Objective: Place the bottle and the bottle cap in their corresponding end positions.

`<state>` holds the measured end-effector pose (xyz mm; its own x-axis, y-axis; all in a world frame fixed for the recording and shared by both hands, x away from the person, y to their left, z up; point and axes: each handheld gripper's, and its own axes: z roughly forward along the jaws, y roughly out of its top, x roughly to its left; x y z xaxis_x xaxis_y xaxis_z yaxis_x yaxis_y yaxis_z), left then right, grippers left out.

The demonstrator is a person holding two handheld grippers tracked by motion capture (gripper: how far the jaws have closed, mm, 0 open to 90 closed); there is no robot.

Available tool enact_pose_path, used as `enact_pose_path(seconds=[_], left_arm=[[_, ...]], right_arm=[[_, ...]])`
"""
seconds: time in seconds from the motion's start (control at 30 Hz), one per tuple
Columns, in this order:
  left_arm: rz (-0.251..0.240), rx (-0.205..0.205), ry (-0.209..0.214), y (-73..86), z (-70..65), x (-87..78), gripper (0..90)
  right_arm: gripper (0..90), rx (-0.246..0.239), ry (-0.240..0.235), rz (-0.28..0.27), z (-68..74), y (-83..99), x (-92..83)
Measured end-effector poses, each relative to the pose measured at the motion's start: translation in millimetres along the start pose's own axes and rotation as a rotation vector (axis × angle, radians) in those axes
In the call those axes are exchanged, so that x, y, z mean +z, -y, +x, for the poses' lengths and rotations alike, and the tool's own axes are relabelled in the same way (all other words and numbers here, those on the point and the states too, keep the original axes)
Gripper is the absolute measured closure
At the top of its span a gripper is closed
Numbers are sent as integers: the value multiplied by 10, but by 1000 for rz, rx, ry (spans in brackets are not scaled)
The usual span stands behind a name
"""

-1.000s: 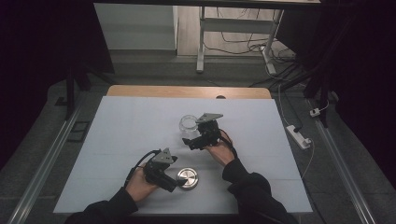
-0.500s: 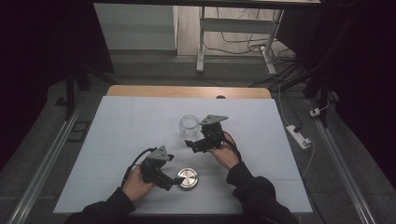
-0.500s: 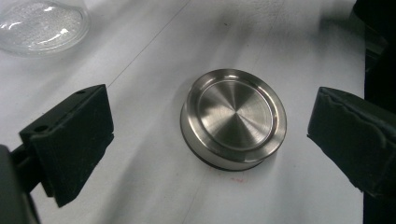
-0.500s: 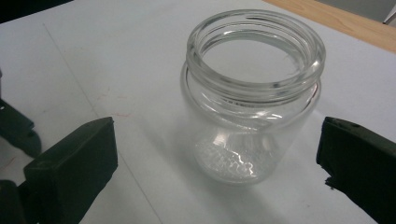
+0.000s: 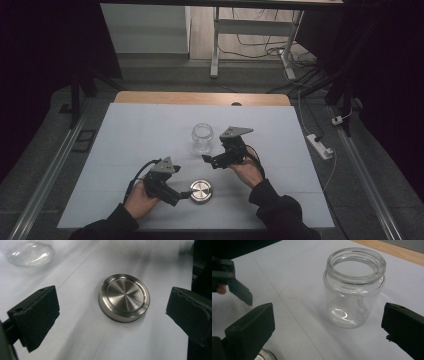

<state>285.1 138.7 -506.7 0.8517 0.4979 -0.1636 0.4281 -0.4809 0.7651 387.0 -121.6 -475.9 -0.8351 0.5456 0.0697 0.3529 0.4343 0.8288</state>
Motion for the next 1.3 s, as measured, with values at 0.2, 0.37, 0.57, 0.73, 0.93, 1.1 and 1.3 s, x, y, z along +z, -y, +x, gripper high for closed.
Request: enact_pose_path(seconds=[0.2, 0.37, 0.57, 0.73, 0.93, 1.1, 1.3], left_arm=[[-7, -21, -12, 80, 7, -119, 0], [7, -25, -36, 155, -8, -197, 0], [14, -31, -63, 246, -35, -301, 0], [13, -45, -83, 334, -47, -409, 0], [13, -75, -107, 471, -66, -544, 0], [16, -102, -132, 597, -86, -652, 0], [0, -150, -148, 749, -83, -771, 0]], right_arm=[[0, 2, -5, -16, 52, 60, -128], [0, 2, -2, -21, 93, 130, -218], [0, -1, 9, -21, 137, 235, -332], [0, 3, 17, -26, 159, 323, -444], [0, -3, 49, -44, 170, 428, -622], [0, 9, 72, -53, 163, 529, -758], [0, 19, 96, -56, 161, 633, -903]])
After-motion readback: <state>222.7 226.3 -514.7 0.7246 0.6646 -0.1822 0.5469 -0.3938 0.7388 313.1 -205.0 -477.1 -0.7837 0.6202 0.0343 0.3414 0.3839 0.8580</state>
